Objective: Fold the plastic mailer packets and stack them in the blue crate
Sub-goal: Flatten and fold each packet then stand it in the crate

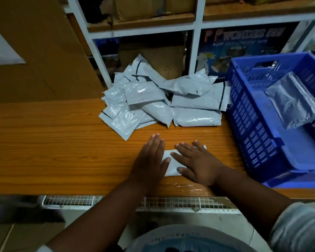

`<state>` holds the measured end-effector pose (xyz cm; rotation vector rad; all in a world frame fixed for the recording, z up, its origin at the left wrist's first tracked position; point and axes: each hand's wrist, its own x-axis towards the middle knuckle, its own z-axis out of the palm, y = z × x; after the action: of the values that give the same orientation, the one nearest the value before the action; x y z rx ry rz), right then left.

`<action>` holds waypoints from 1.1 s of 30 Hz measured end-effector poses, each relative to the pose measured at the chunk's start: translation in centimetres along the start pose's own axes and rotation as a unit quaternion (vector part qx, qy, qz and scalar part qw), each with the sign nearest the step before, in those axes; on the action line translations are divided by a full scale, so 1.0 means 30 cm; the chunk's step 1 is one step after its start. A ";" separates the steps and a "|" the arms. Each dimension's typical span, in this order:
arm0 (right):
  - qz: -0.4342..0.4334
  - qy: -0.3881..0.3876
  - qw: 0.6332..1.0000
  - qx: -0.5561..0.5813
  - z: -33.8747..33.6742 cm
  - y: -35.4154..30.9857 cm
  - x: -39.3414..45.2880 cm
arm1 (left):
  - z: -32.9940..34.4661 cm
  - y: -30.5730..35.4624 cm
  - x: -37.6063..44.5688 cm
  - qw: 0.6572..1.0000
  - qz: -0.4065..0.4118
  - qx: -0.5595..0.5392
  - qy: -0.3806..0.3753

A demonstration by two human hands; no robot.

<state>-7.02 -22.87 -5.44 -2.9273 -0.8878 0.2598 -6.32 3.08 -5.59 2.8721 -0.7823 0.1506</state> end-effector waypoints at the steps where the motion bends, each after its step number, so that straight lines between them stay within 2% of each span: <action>1: 0.021 0.013 1.000 0.020 -0.019 -0.019 0.004 | 0.020 -0.001 0.009 0.999 -0.012 0.008 -0.032; 5: 0.048 0.070 0.995 0.046 -0.083 -0.104 0.040 | 0.109 -0.017 -0.028 0.992 -0.039 0.043 -0.108; 9: 0.048 0.088 0.995 0.006 -0.088 -0.165 0.113 | 0.115 -0.028 -0.043 0.994 -0.007 0.063 -0.089; 14: 0.073 0.024 0.996 -0.054 0.034 -0.193 0.139 | 0.139 -0.027 -0.039 0.996 -0.025 0.057 -0.071; 18: 0.076 0.057 0.994 -0.045 0.110 -0.174 0.117 | 0.156 -0.029 -0.039 0.997 -0.020 0.045 -0.059; 23: 0.069 0.072 0.995 0.000 0.152 -0.143 0.136 | 0.199 -0.036 -0.030 0.998 -0.031 0.044 -0.044; 28: 0.065 0.077 0.994 0.051 0.156 -0.127 0.139 | 0.177 -0.028 -0.003 0.992 -0.027 0.063 -0.106; 30: 0.065 0.088 0.989 0.096 0.143 -0.112 0.141 | 0.122 0.003 0.040 0.988 -0.035 0.072 -0.133; 33: 0.077 0.089 0.968 0.222 0.102 -0.095 0.143 | 0.115 0.021 0.040 0.994 -0.012 0.023 -0.102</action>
<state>-5.61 -18.07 -8.72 -2.5497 -0.4982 0.1740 -5.42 1.33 -8.73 2.9716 -0.7874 -0.1309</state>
